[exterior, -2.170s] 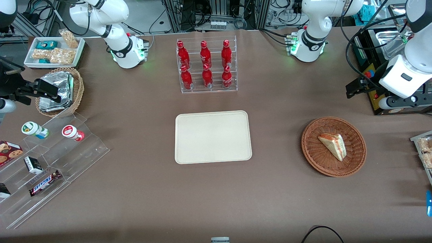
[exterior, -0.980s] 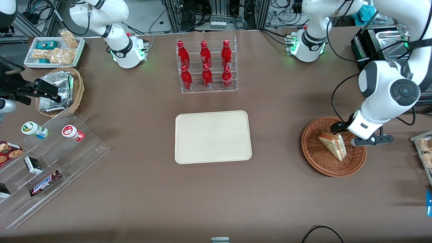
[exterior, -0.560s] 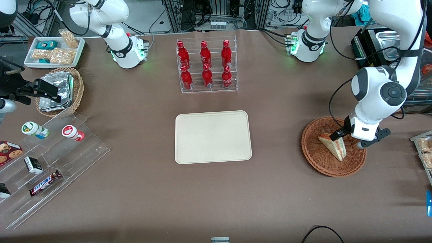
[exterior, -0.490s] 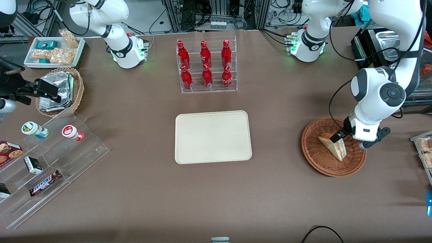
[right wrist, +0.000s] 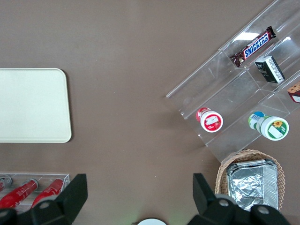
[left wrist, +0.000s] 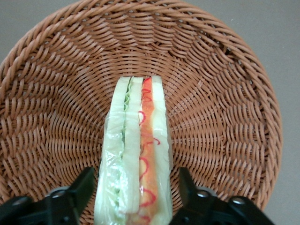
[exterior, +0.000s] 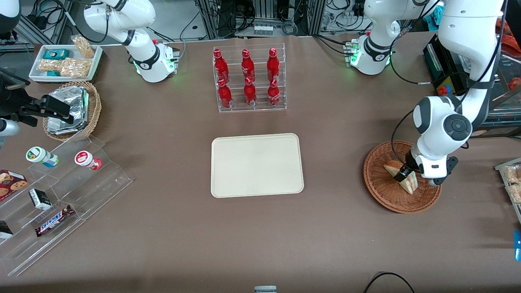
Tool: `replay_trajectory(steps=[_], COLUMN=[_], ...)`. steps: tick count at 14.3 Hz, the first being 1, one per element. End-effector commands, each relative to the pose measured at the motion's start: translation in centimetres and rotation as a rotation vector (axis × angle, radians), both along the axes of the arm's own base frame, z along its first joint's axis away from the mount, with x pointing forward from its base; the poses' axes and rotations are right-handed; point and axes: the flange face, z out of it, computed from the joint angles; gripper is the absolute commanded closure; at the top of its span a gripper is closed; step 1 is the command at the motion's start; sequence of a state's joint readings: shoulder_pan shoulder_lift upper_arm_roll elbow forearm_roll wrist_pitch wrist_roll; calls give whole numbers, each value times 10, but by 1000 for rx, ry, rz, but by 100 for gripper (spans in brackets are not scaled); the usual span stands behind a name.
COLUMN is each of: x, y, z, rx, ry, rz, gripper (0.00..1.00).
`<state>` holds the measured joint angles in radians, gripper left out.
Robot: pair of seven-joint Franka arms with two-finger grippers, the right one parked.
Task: Place sandwich from basket to tray
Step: 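Lower the left gripper and close it on the wrapped sandwich, then lift the sandwich and carry it with the left gripper over the tray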
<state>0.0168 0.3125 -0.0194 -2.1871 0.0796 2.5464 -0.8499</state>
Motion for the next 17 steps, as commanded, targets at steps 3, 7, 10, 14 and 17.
replay_trajectory(steps=[3,7,10,14,17], x=[3,14,0,-22,-25], y=[-8,-78,-157,-288,-384], z=[47,114,114,96,92], rx=[20,29,23,-71,-153], ry=[40,165,182,189,160], rz=[-63,-302,-625,-731,-690], gripper=[95,93,93,96,96])
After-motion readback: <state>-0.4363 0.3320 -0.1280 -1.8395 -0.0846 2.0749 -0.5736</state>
